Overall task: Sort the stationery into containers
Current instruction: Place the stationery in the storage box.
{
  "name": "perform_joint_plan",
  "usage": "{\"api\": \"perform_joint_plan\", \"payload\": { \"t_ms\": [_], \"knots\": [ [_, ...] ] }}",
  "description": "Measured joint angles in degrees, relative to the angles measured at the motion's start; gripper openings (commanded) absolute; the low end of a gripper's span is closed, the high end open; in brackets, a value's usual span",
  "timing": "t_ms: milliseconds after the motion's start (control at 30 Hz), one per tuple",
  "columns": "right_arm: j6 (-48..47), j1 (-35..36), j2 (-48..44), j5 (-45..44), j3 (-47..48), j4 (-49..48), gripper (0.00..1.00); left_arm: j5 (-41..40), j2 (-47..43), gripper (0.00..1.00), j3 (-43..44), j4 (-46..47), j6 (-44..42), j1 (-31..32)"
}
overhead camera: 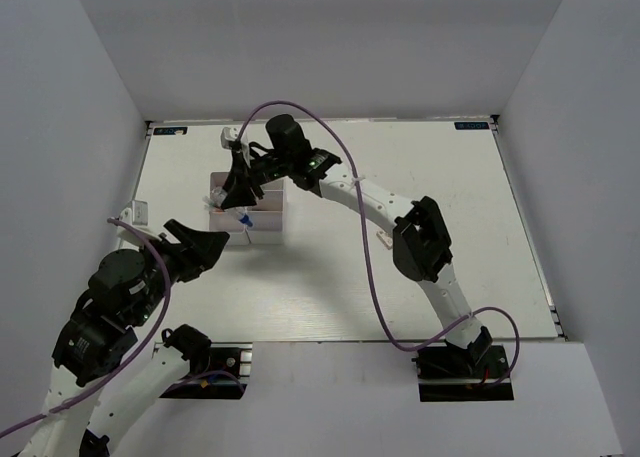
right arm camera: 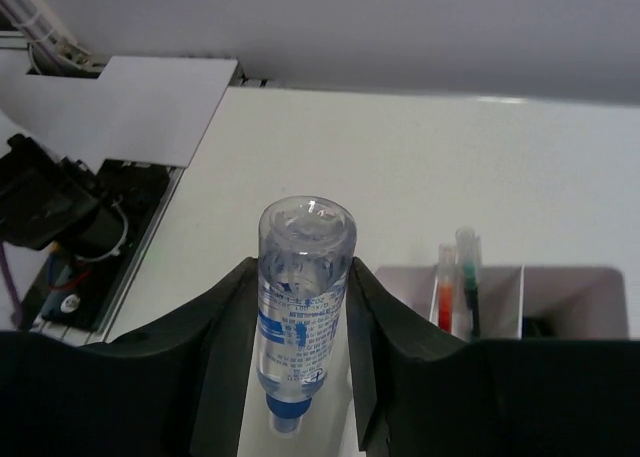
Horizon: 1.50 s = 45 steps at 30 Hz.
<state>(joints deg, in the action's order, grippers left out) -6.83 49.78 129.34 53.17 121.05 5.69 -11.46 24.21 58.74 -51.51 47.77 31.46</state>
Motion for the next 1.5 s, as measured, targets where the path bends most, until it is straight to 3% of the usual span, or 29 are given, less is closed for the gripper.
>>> {"api": "perform_joint_plan", "payload": {
  "t_ms": [300,733,867,967,1267,1333,1500],
  "knots": [
    [0.59,3.37,0.94,-4.15,-3.72,-14.97,0.00,0.02,-0.44,0.74,0.15,-2.23,0.33,0.00],
    [-4.20,3.91,8.85,-12.26,-3.78,-20.35,0.01,0.02,-0.76,0.74,0.83,-5.55,1.22,0.00],
    [-5.64,3.69,9.07,-13.20,-3.87,-20.79,0.27,0.02,-0.83,0.74,1.42,-5.99,1.25,0.00],
    [-6.60,3.48,8.63,-13.29,-5.79,-22.29,0.36,0.02,-0.83,0.75,1.42,-6.29,1.27,0.00],
    [-9.18,3.43,7.63,-12.92,-12.26,-21.66,0.53,0.09,-0.92,0.75,-0.50,-5.20,1.36,0.00],
    [-9.35,3.43,6.58,-12.90,-13.03,-21.40,0.63,0.09,-0.98,0.75,-0.87,-4.87,1.38,0.00],
    [-9.99,3.43,2.27,-12.72,-13.35,-20.74,0.64,0.31,-1.29,0.75,-1.05,-3.82,1.36,0.00]
  ]
}}
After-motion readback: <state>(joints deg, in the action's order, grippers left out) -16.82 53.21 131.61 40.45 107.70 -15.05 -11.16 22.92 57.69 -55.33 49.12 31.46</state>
